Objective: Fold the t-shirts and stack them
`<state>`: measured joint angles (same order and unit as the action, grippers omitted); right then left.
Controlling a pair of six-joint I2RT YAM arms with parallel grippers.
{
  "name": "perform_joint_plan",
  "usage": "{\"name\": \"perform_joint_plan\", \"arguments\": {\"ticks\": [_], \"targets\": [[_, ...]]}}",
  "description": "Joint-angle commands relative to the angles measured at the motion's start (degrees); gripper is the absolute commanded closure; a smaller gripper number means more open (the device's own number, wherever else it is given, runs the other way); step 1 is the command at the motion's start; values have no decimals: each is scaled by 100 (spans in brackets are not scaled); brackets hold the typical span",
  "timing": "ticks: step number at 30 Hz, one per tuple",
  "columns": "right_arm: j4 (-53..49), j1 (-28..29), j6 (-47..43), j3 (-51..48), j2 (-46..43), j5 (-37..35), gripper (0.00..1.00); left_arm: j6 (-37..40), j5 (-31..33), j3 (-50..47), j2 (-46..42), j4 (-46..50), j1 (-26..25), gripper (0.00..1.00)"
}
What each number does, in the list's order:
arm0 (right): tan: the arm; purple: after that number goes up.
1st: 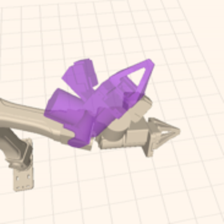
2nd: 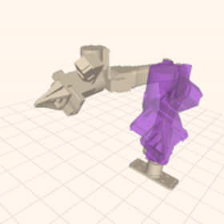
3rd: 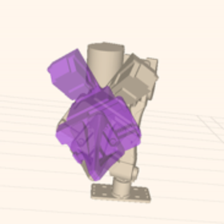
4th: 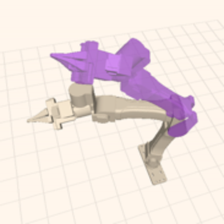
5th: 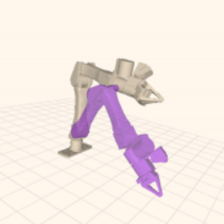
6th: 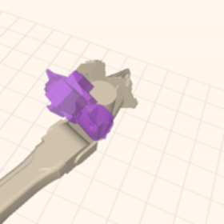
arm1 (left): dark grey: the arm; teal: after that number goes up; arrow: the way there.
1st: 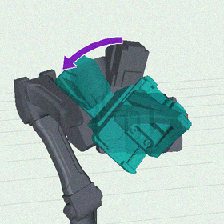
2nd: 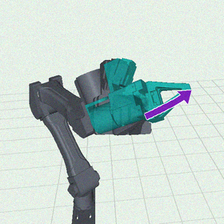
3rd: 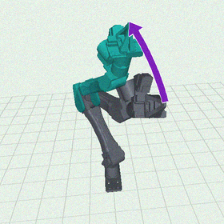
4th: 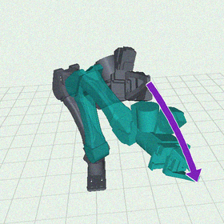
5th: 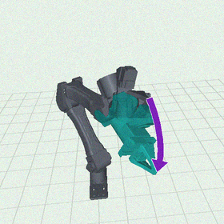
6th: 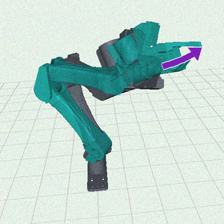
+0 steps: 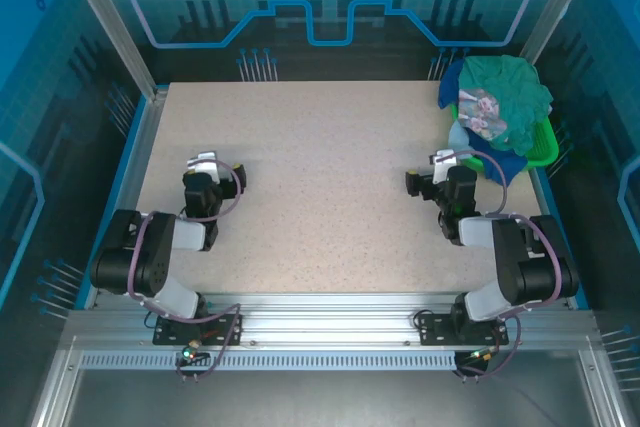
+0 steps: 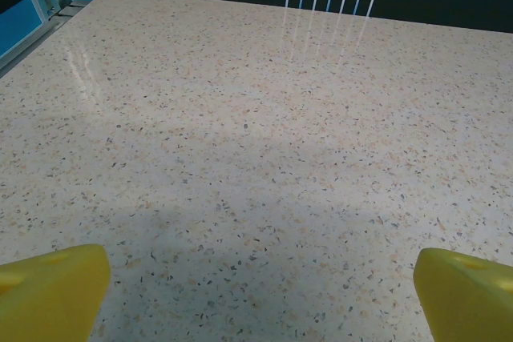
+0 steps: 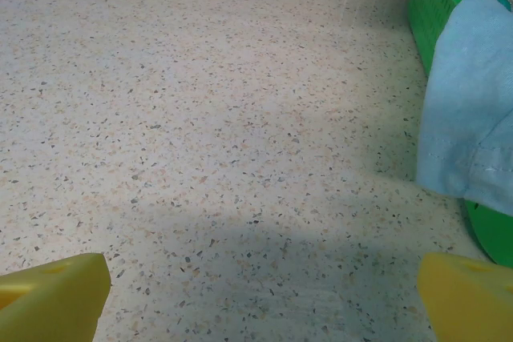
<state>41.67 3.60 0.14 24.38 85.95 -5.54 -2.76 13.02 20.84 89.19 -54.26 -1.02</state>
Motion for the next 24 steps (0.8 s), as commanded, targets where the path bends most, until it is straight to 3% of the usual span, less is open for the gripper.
{"name": "perform_joint_plan", "arguments": {"ticks": [1,17,18,19,21,23,24], "targets": [[173,-4,-1,25,19,36,0,119,34,7,-24,-60,-39,1],[230,7,43,33,-31,-153,0,125,94,-78,-56,-209,-46,1],[-353,127,100,215,-408,-665,0,220,361,-188,-270,-297,-192,1],[-1483,187,191,611,-985,-975,0,401,1033,-199,-671,-51,-488,1],[-2357,268,519,1192,-1806,-1103,0,771,1769,-77,-1605,545,-1080,1],[-2974,266,1213,1946,-2185,-1429,0,460,1734,197,-2228,301,-1296,1],[-3906,147,1951,2494,-2169,-1559,0,212,1723,534,-2410,674,-1365,1]]}}
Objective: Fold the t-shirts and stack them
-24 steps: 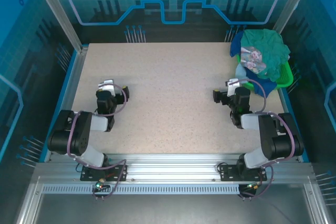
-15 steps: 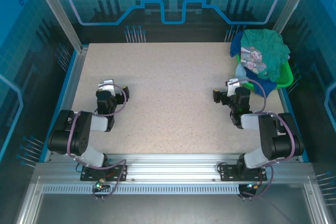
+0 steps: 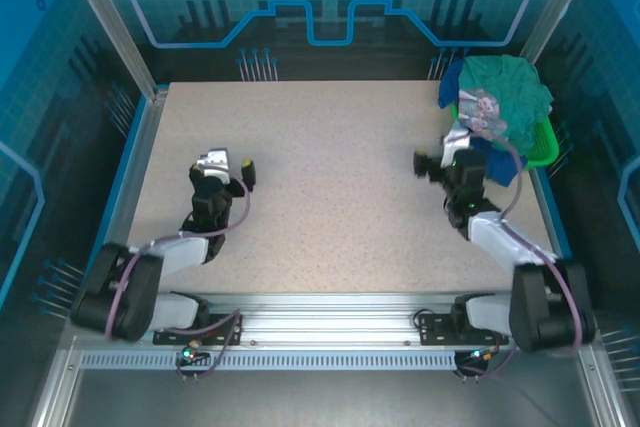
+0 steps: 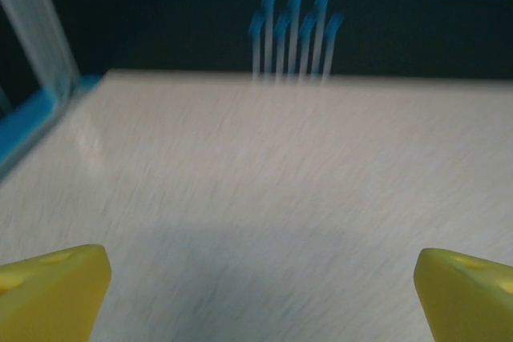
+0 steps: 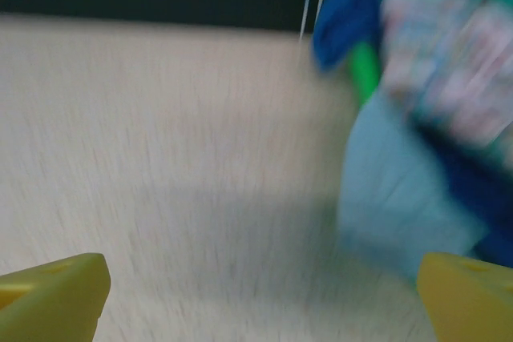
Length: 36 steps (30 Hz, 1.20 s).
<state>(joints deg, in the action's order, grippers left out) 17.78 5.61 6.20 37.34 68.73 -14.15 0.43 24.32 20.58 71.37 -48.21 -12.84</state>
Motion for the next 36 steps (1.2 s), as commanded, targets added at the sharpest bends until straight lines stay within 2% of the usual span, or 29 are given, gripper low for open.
{"name": "perform_joint_plan", "arguments": {"ticks": [1,2,3,4,5,6,9,11,13,17,21,25,29,31,36], "targets": [[-2929,-270,2293,2090,-321,-838,0,-933,594,1058,-913,1144,-180,1],[-4063,-444,3443,2684,-131,-1182,0,-1735,586,1499,-1136,2119,-91,1],[-4368,-844,3495,2992,128,-348,0,-2695,86,1843,-1070,2571,326,1],[-4088,-1222,3114,3164,361,750,9,-3619,-953,2207,-789,2752,882,1],[-4211,-1284,3037,3407,544,726,18,-4148,-1683,2617,-496,2962,1151,1],[-4736,-1207,3125,3843,778,88,22,-4306,-2087,3186,-171,3415,1191,1],[-5694,-1290,2886,4854,1587,-408,14,-3832,-2584,4945,710,4907,768,1],[-6044,-1487,2730,5322,2113,-220,17,-3729,-2959,5726,1178,5500,530,1],[-6206,-1708,2667,5620,2603,127,21,-3730,-3013,6095,1463,5824,210,1],[-6414,-1860,2589,6059,3359,205,24,-3755,-3188,6215,1732,5988,-250,1],[-6586,-2118,2944,6166,3945,428,23,-3884,-3494,6144,1896,5990,-652,1],[-6105,-2323,2864,6038,4178,717,21,-4009,-3628,6008,1951,5892,-988,1],[-6071,-2423,2857,6405,4633,969,23,-4107,-3649,5864,1965,5774,-1115,4],[-5959,-2424,2894,6459,4749,985,28,-4116,-3668,5823,1944,5726,-1113,5],[-5756,-2428,2966,6557,4904,1066,58,-3968,-3601,5829,1859,5790,-1115,5]]}}
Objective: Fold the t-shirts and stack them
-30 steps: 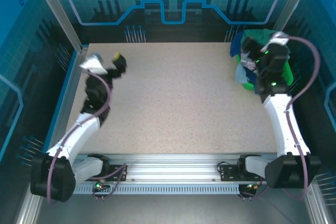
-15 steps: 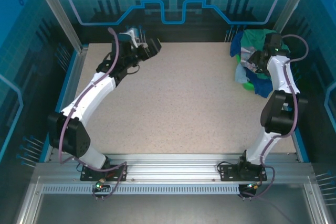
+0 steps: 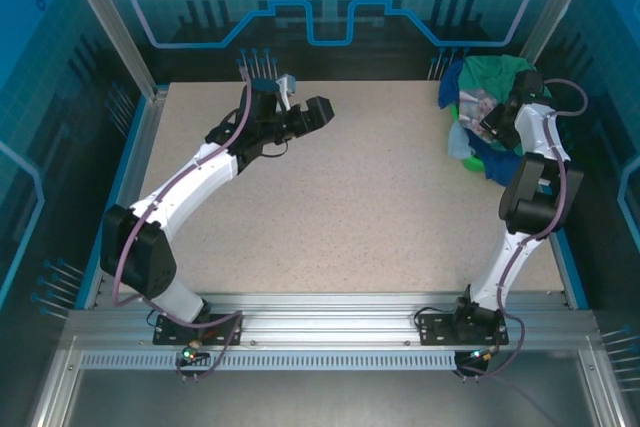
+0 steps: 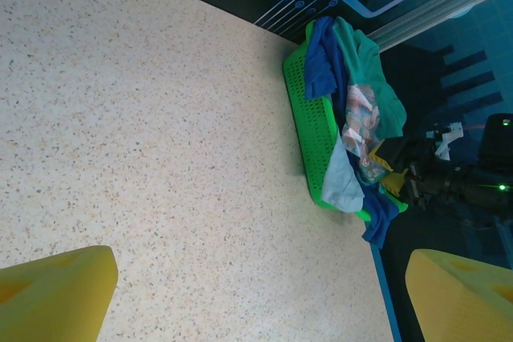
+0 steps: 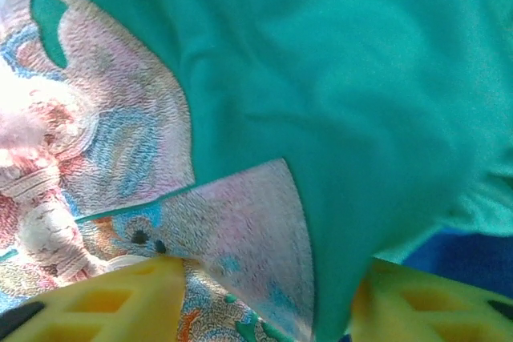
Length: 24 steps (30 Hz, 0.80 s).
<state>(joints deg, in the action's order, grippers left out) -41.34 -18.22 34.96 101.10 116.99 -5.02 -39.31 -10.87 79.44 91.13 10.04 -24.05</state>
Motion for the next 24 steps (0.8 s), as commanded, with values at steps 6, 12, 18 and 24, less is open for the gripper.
{"name": "perform_joint_plan", "arguments": {"ticks": [6,12,18,24], "targets": [[741,144,-19,-117,-593,-127,100,23,4,-93,-257,-75,6,6],[1080,703,-280,-258,-1711,-724,100,90,22,31,-361,-68,6,8],[1380,1688,-621,574,-2353,-653,100,233,416,88,-533,121,30,9],[700,3766,-1342,2358,-1767,-758,100,292,1381,73,-911,725,278,9]]}}
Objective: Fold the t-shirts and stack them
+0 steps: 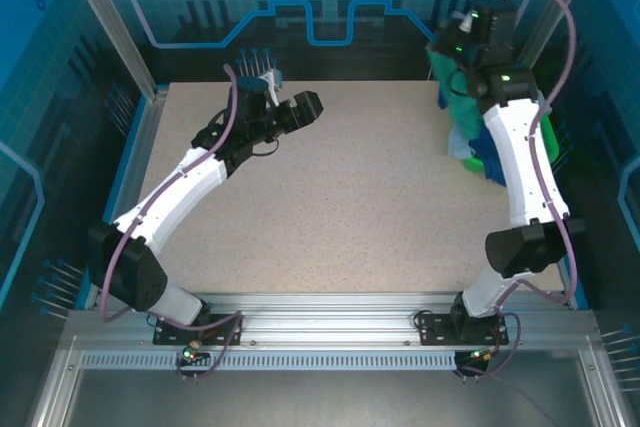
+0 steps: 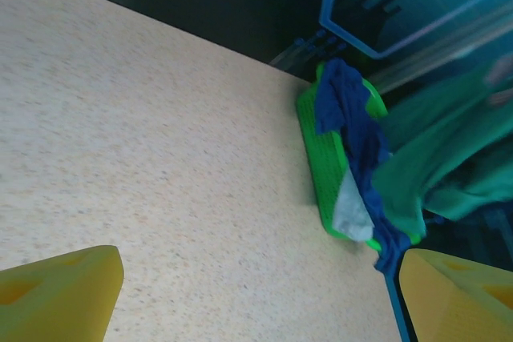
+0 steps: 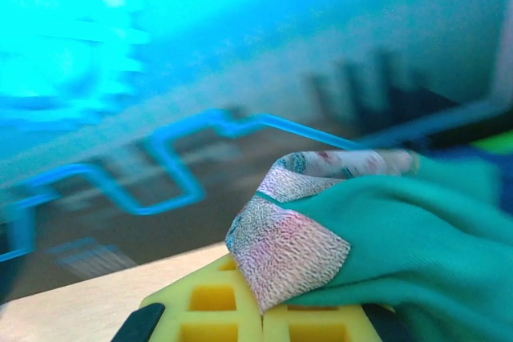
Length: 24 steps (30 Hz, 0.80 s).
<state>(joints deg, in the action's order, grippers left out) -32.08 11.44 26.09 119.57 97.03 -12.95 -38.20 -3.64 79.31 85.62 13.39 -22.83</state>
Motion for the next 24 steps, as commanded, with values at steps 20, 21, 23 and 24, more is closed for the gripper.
{"name": "perform_joint_plan", "arguments": {"ticks": [20,21,23,24], "targets": [[-582,2673,1020,-836,1686,1497,48,-452,1096,-1534,-1885,2616,802,25],[-493,2542,1074,-1202,1475,1437,48,-490,972,-1627,-1782,2630,798,29],[-455,2305,1199,-1790,1177,1346,49,-514,839,-1734,-1465,2614,766,35],[-432,2186,1241,-2066,1044,1373,49,-457,879,-1690,-1235,2627,721,35]]}}
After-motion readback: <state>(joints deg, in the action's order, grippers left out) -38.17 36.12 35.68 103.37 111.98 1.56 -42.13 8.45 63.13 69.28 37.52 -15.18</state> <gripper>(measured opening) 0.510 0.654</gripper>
